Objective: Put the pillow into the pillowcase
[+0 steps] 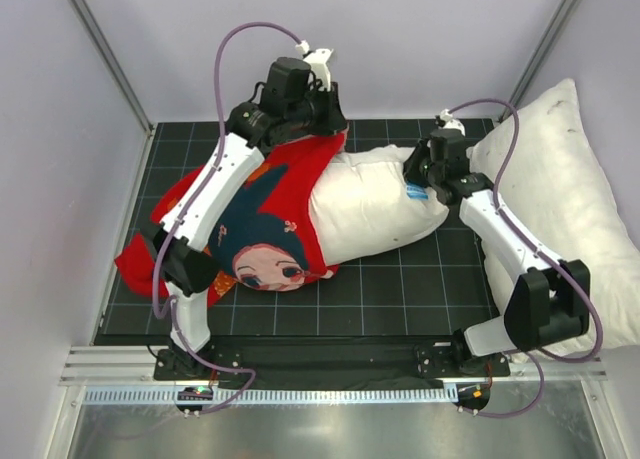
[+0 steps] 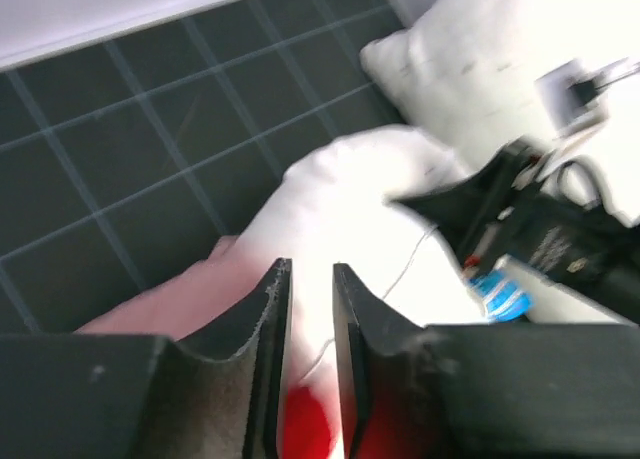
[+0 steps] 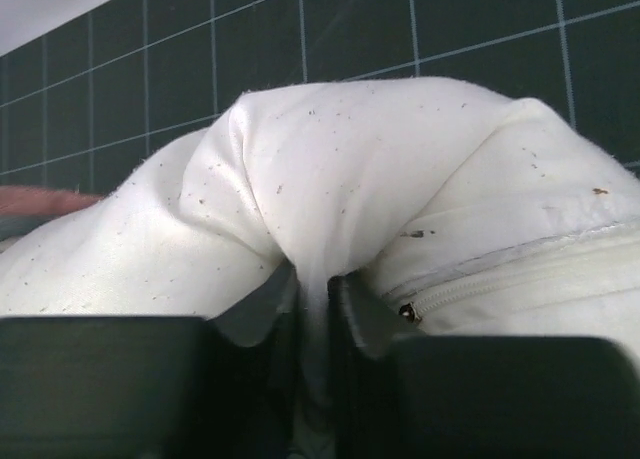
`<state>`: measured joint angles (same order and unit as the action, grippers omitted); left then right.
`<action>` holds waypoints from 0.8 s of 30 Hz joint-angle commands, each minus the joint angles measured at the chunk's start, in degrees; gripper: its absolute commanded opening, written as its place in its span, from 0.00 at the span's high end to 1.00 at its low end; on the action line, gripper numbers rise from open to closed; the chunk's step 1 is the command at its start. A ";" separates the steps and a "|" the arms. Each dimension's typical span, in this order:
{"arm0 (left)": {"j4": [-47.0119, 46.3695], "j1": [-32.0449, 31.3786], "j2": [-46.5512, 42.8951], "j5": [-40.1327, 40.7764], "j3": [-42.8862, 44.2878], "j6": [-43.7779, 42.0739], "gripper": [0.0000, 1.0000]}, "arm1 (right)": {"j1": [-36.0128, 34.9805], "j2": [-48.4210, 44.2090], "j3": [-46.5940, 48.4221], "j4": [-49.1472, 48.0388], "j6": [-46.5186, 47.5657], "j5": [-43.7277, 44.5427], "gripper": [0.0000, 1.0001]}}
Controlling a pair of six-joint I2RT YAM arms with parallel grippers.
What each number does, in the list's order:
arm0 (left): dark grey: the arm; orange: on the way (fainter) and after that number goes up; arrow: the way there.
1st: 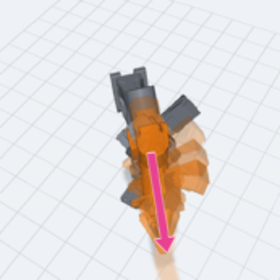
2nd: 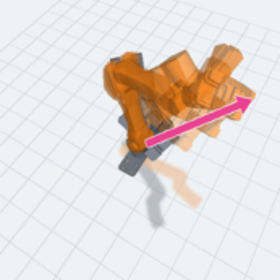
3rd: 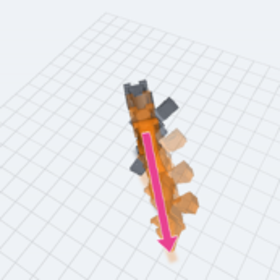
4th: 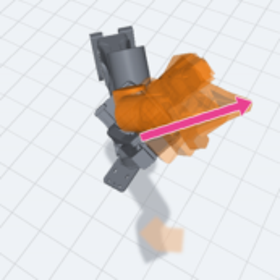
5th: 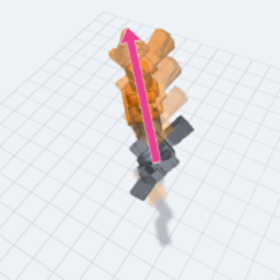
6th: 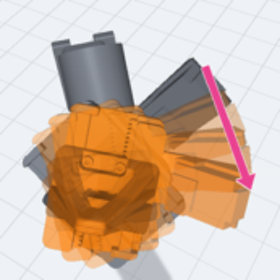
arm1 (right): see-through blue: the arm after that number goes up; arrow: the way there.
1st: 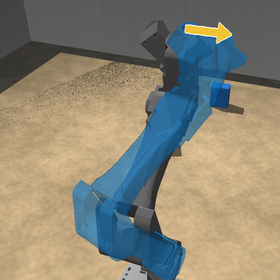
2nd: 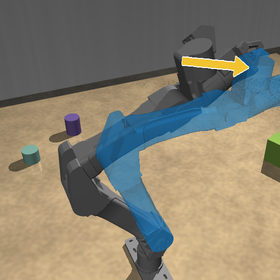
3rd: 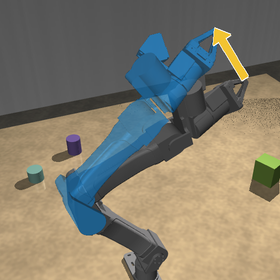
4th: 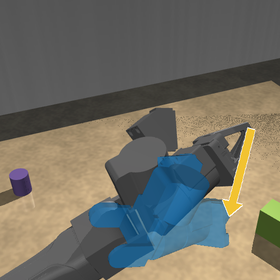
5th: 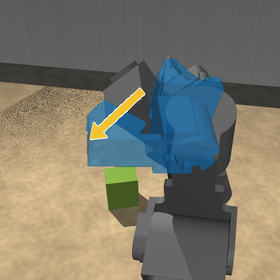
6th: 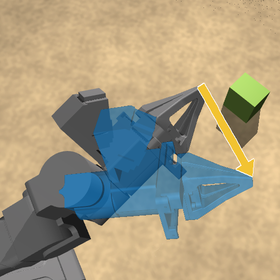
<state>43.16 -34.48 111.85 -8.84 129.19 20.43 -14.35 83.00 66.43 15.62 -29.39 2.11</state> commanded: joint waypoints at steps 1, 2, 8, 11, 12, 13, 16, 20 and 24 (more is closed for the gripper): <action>-11.78 -1.03 -5.59 -4.08 -0.95 1.20 0.72 | -1.47 -4.75 -7.89 9.08 -1.29 -8.43 0.74; -11.69 -1.03 -5.59 -3.82 -0.69 1.20 0.48 | -1.47 -6.00 -7.81 10.30 -0.77 -8.09 0.61; -6.60 -1.20 -8.48 -7.41 -0.42 2.86 0.01 | 0.01 -11.72 -1.49 17.60 2.75 1.23 0.04; -3.09 -3.92 -15.42 -0.51 -4.46 1.46 0.00 | 2.47 -11.90 -0.52 17.17 3.90 -1.30 0.03; -2.30 -5.15 -17.35 2.13 -7.34 1.02 0.00 | 3.96 -11.55 -0.17 17.25 3.99 -3.75 0.03; -0.46 -6.99 -19.46 4.16 -8.67 0.85 0.00 | 4.50 -11.11 0.44 17.17 4.25 -4.65 0.03; 6.13 -12.96 -24.92 13.47 -12.55 1.81 0.00 | 4.94 -8.83 1.41 16.99 4.51 -5.97 0.03; 11.07 -21.32 -29.58 28.07 -22.20 7.67 0.00 | 5.03 -6.54 1.68 15.33 3.72 -7.82 0.03; 11.25 -27.30 -32.66 36.33 -32.22 13.66 0.06 | 5.03 -5.13 1.94 14.35 3.20 -9.31 0.03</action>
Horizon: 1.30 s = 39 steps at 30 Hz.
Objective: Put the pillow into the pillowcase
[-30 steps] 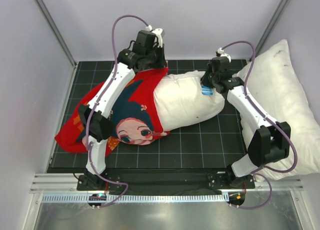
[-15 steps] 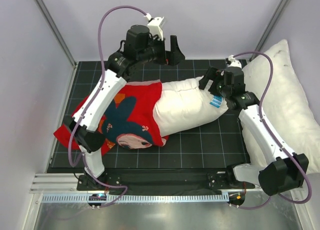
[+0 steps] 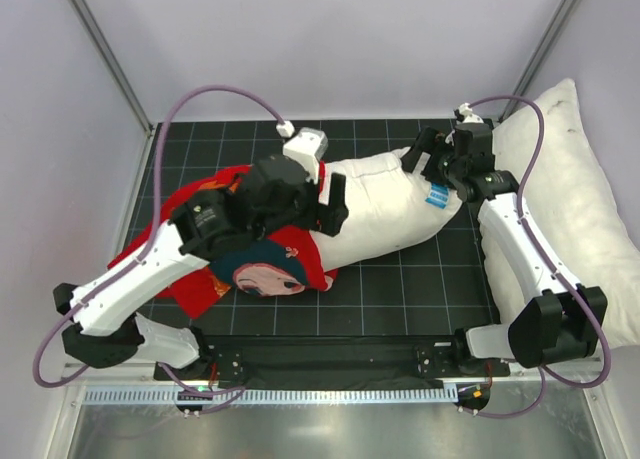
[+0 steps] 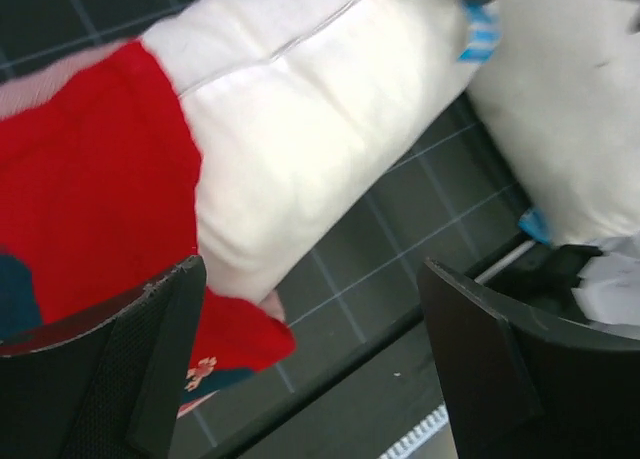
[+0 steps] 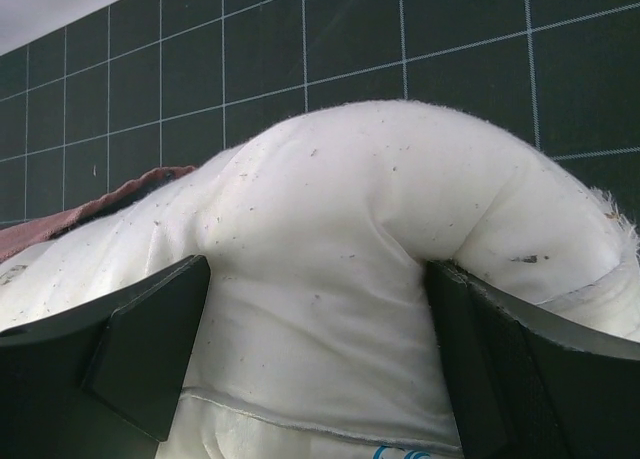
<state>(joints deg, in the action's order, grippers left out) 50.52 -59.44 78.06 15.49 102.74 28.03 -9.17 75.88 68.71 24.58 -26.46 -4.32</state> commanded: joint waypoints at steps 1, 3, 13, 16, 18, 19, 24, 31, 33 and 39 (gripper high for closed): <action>4.32 -2.96 1.21 16.03 -6.93 6.77 0.11 | -0.06 2.17 -0.33 5.48 0.09 -3.24 0.03; 6.51 -2.96 2.96 20.87 -9.31 8.61 0.19 | -0.15 1.99 -0.59 5.04 -0.08 -3.77 0.04; 14.60 -2.08 12.02 31.79 -7.82 12.75 0.58 | -0.15 1.12 -1.73 4.60 0.53 -4.39 0.09; 14.00 -2.08 10.98 31.10 -7.64 11.88 0.80 | -0.06 0.85 -1.56 4.95 1.14 -3.51 0.12; 13.20 -2.08 10.10 28.73 -7.55 11.08 0.84 | -0.15 0.68 -0.95 5.48 1.41 -2.80 0.12; 12.94 -2.08 9.66 27.77 -7.29 10.73 0.86 | -0.15 0.68 -0.77 5.65 1.50 -2.80 0.12; 11.00 -1.91 5.00 15.47 -7.46 6.34 0.97 | 0.03 -0.02 0.63 7.32 2.20 -1.23 0.12; 6.61 2.13 -3.70 4.30 -12.03 4.66 1.00 | -0.06 -7.05 5.21 11.54 7.38 1.07 0.00; 5.03 5.20 -4.93 0.71 -13.96 4.31 1.00 | -0.06 -9.59 5.99 11.54 7.65 -1.29 0.00; 0.65 6.88 -3.71 -3.00 -16.43 3.70 1.00 | 0.03 -19.61 6.26 11.54 7.04 -11.23 0.00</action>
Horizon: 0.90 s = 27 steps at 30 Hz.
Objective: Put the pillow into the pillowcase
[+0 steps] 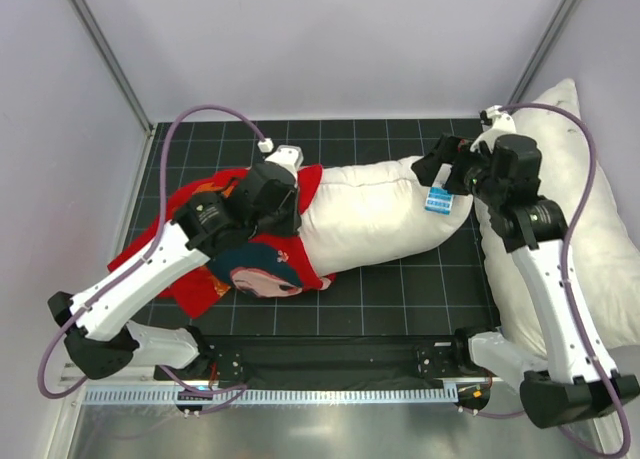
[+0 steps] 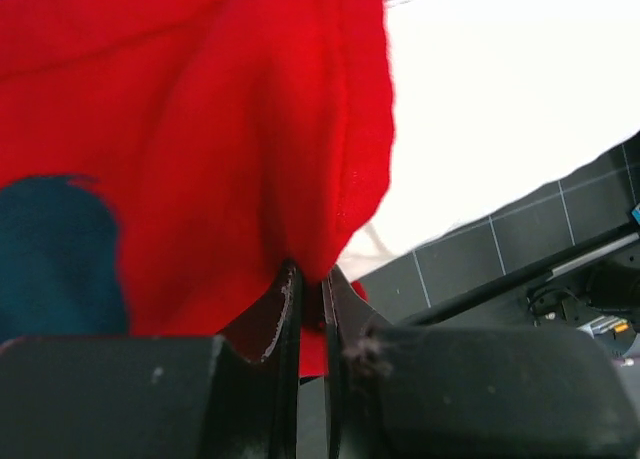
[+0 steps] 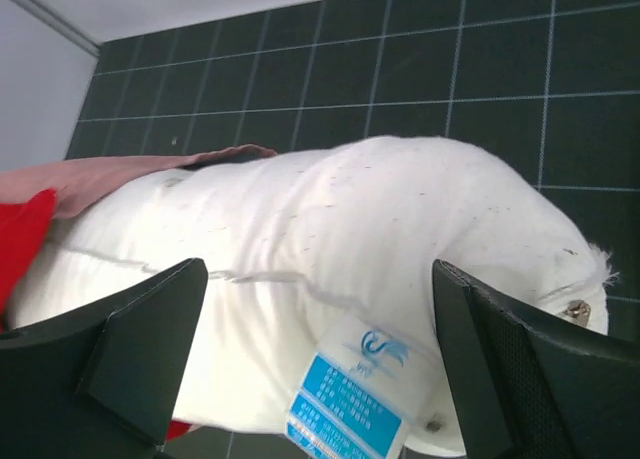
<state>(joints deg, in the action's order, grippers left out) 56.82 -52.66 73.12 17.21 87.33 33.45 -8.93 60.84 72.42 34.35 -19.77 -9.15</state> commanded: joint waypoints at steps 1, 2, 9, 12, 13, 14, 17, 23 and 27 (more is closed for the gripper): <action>-6.71 0.19 2.28 -6.12 -1.37 -2.33 1.00 | -0.30 -5.63 2.63 2.38 0.35 -7.71 0.00; -7.68 0.37 2.98 -6.57 -1.63 -2.43 1.00 | -0.30 -7.12 3.16 3.43 0.35 -8.16 0.00; -10.14 0.63 6.86 -6.31 -2.16 -2.16 1.00 | -0.30 -13.01 -3.05 10.21 0.34 -10.63 0.00; -10.67 0.55 5.63 -6.66 -2.60 -1.64 0.99 | -0.39 -13.29 -8.34 7.06 1.05 -12.91 0.00; -10.59 0.55 5.37 -6.93 -2.78 -1.55 1.00 | -0.39 -12.07 -9.57 5.66 1.05 -13.52 0.00; -10.67 0.55 4.93 -7.19 -2.69 -1.37 1.00 | -0.39 -10.93 -10.71 3.99 0.87 -13.35 0.01; -10.85 0.63 3.35 -9.03 -2.17 -0.76 1.00 | -0.39 -5.05 -13.97 -1.99 -0.27 -9.85 0.01; -13.92 0.46 5.70 -13.95 3.01 0.38 1.00 | -6.33 5.85 -19.59 -17.17 -4.83 -10.80 0.49; -16.39 -0.68 16.76 -19.30 17.81 0.47 1.00 | -17.30 10.35 -16.44 -19.49 -8.08 -7.92 0.96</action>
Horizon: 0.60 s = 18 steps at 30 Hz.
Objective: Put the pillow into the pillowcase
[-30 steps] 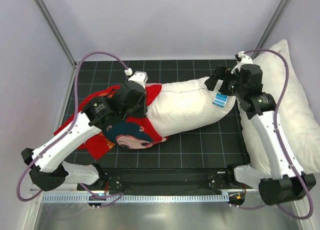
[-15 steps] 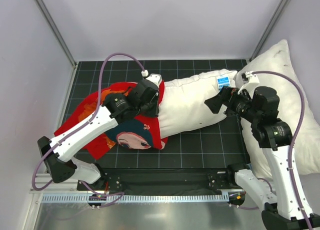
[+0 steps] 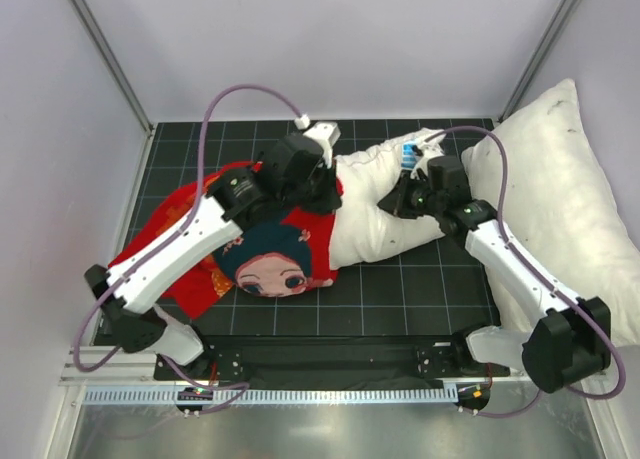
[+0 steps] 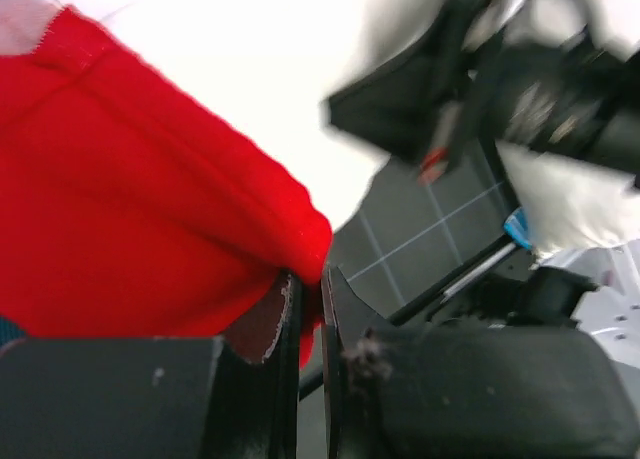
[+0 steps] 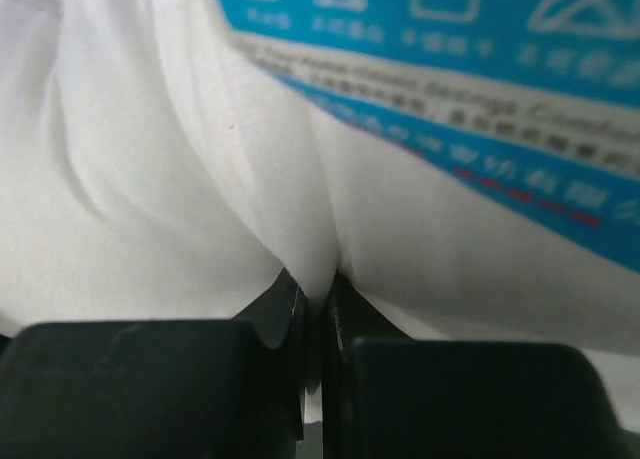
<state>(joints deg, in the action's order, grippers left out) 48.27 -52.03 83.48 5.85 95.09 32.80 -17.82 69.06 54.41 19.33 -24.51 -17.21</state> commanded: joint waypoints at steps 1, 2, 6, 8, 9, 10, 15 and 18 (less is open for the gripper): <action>-7.58 -1.58 11.74 -9.17 13.77 1.22 1.00 | -10.72 2.22 2.10 -5.09 -4.13 0.86 0.96; -7.14 -1.58 14.05 -11.62 16.85 1.30 1.00 | -12.65 1.44 2.80 -6.75 -4.92 1.30 0.96; 6.42 1.56 26.27 -13.66 47.95 0.51 1.00 | -21.18 -6.09 4.21 -6.16 -6.87 5.77 0.96; 8.76 5.17 31.36 -21.96 57.53 3.65 1.00 | -22.34 -11.28 6.39 -2.75 -6.95 8.15 0.96; 8.25 6.92 31.39 -25.32 58.53 5.42 1.00 | -23.12 -12.53 7.54 -1.33 -7.21 8.68 0.96; 5.28 10.42 30.78 -27.53 56.46 7.79 1.00 | -23.74 -13.59 9.90 1.99 -7.91 9.03 0.96; 1.13 13.62 21.12 -25.45 39.24 5.88 1.00 | -25.33 -13.35 12.91 10.28 -9.06 14.82 0.96; 1.21 14.06 21.37 -25.54 33.07 4.04 1.00 | -25.24 -10.27 10.02 12.04 -8.97 18.86 0.96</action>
<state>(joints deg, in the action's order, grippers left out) 58.57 -35.97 106.61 -14.55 131.07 37.21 -42.61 55.40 64.75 31.38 -32.12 -0.60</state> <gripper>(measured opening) 0.116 0.094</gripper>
